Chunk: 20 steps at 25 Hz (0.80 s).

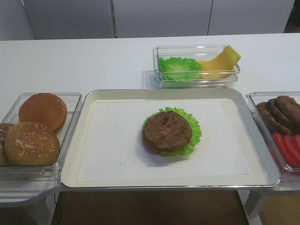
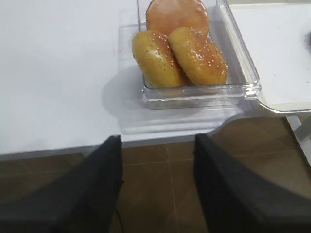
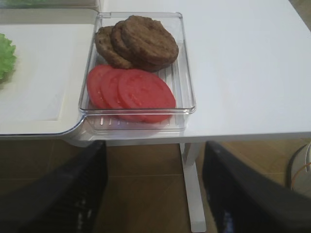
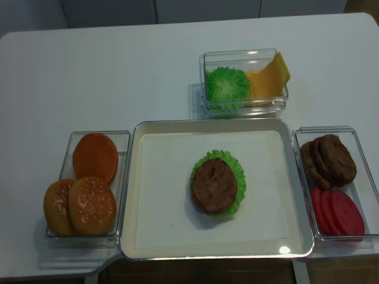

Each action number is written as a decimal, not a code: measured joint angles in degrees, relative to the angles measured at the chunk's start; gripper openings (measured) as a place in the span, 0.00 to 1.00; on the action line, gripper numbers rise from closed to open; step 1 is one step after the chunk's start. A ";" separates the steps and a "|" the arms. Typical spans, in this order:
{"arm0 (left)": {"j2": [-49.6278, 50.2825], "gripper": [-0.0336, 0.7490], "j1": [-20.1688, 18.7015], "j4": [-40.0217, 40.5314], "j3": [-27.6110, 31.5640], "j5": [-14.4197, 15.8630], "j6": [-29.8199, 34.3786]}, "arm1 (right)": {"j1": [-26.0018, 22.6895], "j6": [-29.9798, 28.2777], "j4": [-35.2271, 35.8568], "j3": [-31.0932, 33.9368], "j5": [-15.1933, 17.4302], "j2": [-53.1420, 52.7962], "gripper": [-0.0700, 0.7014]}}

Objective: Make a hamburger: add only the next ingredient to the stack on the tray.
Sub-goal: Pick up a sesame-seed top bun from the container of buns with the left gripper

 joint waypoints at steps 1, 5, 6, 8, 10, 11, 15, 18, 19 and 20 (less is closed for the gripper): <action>0.00 0.50 0.00 0.00 0.00 0.00 0.00 | 0.00 0.00 0.00 0.00 0.00 0.00 0.70; 0.00 0.50 0.00 0.00 0.00 0.00 0.00 | 0.00 0.00 0.00 0.00 0.00 0.00 0.70; 0.00 0.50 0.00 0.00 0.00 0.00 0.00 | 0.00 0.00 0.00 0.00 0.00 0.00 0.70; 0.00 0.50 0.00 0.00 0.00 0.00 0.00 | 0.00 0.00 0.00 0.00 0.00 0.00 0.70; 0.00 0.50 0.00 0.00 0.00 0.00 0.00 | 0.00 0.00 0.00 0.00 0.00 0.00 0.70; 0.00 0.50 0.00 0.00 0.00 0.00 0.00 | 0.00 0.00 0.00 0.00 0.00 0.00 0.70; 0.00 0.50 0.00 0.00 0.00 0.00 0.00 | 0.00 0.00 0.00 0.00 0.00 0.00 0.70; 0.00 0.50 0.00 0.00 0.00 0.00 0.00 | 0.00 -0.14 0.00 0.00 0.00 0.00 0.70; 0.00 0.50 0.00 0.00 0.00 0.00 0.00 | 0.00 -0.23 0.10 0.00 0.00 0.00 0.70; 0.00 0.50 0.00 0.00 0.00 -0.14 0.00 | 0.00 -0.23 0.10 0.00 0.00 0.00 0.70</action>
